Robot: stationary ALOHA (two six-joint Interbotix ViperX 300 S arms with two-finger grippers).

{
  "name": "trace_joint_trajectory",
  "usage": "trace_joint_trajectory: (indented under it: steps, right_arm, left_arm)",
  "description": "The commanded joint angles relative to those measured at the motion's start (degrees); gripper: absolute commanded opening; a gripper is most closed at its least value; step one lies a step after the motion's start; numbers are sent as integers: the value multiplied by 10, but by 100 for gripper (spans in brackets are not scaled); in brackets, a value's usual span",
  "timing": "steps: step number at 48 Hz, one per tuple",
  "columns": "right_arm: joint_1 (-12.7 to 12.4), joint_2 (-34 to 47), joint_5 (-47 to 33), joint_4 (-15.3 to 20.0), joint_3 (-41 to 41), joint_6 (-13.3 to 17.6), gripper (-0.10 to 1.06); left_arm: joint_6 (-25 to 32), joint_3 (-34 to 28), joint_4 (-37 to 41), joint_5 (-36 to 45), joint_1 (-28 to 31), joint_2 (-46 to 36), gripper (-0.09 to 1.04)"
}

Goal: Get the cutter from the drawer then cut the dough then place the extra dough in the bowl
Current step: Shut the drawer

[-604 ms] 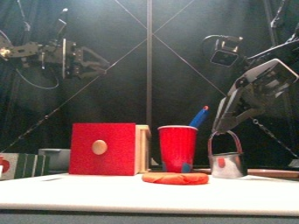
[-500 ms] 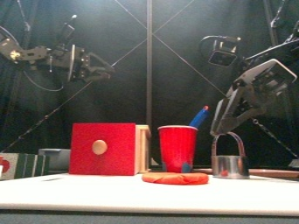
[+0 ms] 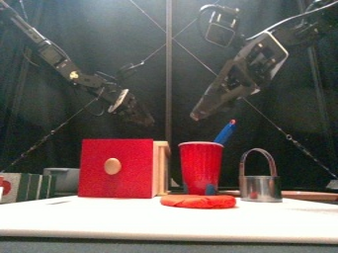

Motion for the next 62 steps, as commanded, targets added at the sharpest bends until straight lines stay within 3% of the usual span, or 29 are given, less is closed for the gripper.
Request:
trace_joint_trajectory:
  steps: [1,9,13,17,26,35,53,62]
  right_arm:
    - [7,26,-2,-1,-35,-4,77]
    - [7,70,-2,-5,-71,-8,57]
    - [4,98,-3,-18,-103,-9,43]
    - [3,130,-2,-42,-134,-7,36]
    - [-42,202,11,-98,-194,-9,36]
    - [-96,210,42,-153,-207,-4,36]
    - [-162,206,52,-175,-228,-4,36]
    - [-182,205,62,-196,-236,-4,36]
  left_arm:
    - [4,-39,1,88,4,14,78]
    - [16,-49,11,105,1,42,60]
    - [18,-49,11,108,1,49,59]
    - [18,-47,11,109,1,57,59]
    - [18,-45,10,108,1,67,59]
    - [17,-35,9,104,-8,67,59]
    - [16,-33,4,96,-8,67,59]
    - [14,-33,-4,95,-7,65,59]
